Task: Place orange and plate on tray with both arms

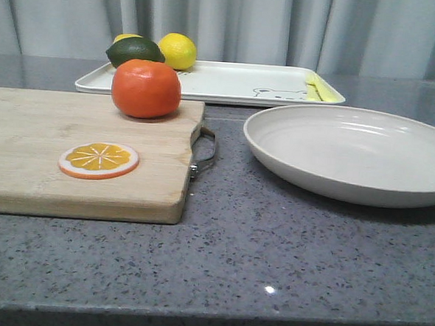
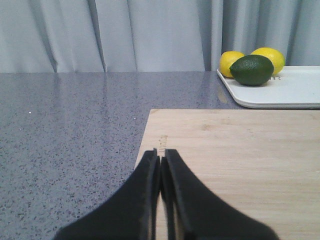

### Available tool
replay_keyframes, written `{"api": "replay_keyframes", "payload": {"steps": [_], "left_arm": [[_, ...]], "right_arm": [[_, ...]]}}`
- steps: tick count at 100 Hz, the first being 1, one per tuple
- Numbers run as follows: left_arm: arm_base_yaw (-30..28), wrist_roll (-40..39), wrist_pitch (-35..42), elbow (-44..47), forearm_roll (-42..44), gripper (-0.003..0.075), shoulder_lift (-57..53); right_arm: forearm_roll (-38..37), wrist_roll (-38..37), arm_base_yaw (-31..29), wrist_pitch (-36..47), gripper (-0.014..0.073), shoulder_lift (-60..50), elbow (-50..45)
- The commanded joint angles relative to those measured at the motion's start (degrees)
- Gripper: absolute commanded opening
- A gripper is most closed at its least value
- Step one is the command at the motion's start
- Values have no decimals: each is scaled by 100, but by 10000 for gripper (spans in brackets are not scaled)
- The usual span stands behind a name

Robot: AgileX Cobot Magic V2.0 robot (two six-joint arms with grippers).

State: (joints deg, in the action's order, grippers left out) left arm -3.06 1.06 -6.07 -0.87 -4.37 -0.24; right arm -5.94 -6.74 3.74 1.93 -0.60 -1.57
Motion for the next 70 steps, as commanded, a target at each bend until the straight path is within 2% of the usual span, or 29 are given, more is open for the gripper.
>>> {"api": "replay_keyframes", "payload": {"steps": [1,17,70], "left_arm": [[-13,-20,459,-369,-50,-19,24],[-13,-20,459,-821,-50,-19,518],[-13,-20,721,-2149,-50,-19,2461]], "right_arm": [[-32,10,5,237,-60,-58,315],[-33,10,5,-251,-60,284,750],[-27,10,5,-282,-60,2359,2279]]}}
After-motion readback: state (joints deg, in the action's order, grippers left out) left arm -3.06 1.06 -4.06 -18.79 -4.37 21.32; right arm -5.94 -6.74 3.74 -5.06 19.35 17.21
